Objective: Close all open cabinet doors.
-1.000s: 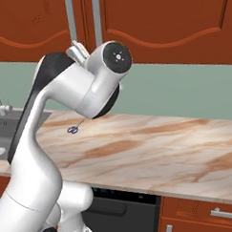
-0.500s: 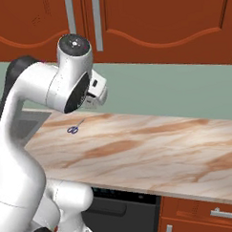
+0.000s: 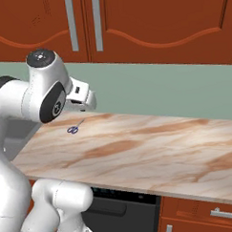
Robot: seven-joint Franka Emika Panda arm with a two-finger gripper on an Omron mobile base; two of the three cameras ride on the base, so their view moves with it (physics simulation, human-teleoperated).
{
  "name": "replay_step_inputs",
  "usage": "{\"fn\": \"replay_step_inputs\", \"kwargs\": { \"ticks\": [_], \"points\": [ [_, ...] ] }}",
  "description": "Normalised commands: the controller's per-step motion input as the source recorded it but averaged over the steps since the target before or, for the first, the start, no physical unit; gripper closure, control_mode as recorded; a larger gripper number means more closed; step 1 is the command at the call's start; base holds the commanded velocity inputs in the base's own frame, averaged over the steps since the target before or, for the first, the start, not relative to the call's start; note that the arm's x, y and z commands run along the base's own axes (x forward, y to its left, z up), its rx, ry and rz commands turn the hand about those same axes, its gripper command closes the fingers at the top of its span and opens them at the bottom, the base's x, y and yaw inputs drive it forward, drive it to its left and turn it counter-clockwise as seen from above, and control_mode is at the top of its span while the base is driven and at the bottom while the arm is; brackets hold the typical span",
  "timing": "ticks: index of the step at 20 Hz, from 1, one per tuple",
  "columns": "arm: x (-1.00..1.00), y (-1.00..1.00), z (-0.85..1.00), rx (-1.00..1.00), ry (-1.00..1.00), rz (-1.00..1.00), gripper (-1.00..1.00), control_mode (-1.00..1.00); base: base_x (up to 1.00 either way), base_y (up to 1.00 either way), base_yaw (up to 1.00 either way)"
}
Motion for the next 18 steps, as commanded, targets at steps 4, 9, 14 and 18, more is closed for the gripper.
{"fn": "replay_step_inputs", "kwargs": {
  "ticks": [4,9,14,18],
  "points": [
    [-0.05,0.09,-0.19,0.00,-0.07,-0.01,-1.00,-1.00,0.00,0.00,0.00],
    [-0.04,0.04,-0.08,0.00,0.00,-0.01,-1.00,-1.00,0.00,0.00,0.00],
    [0.00,0.00,0.00,0.00,0.00,0.00,-1.00,-1.00,0.00,0.00,0.00],
    [0.00,0.00,0.00,0.00,0.00,0.00,-1.00,-1.00,0.00,0.00,0.00]
  ]
}}
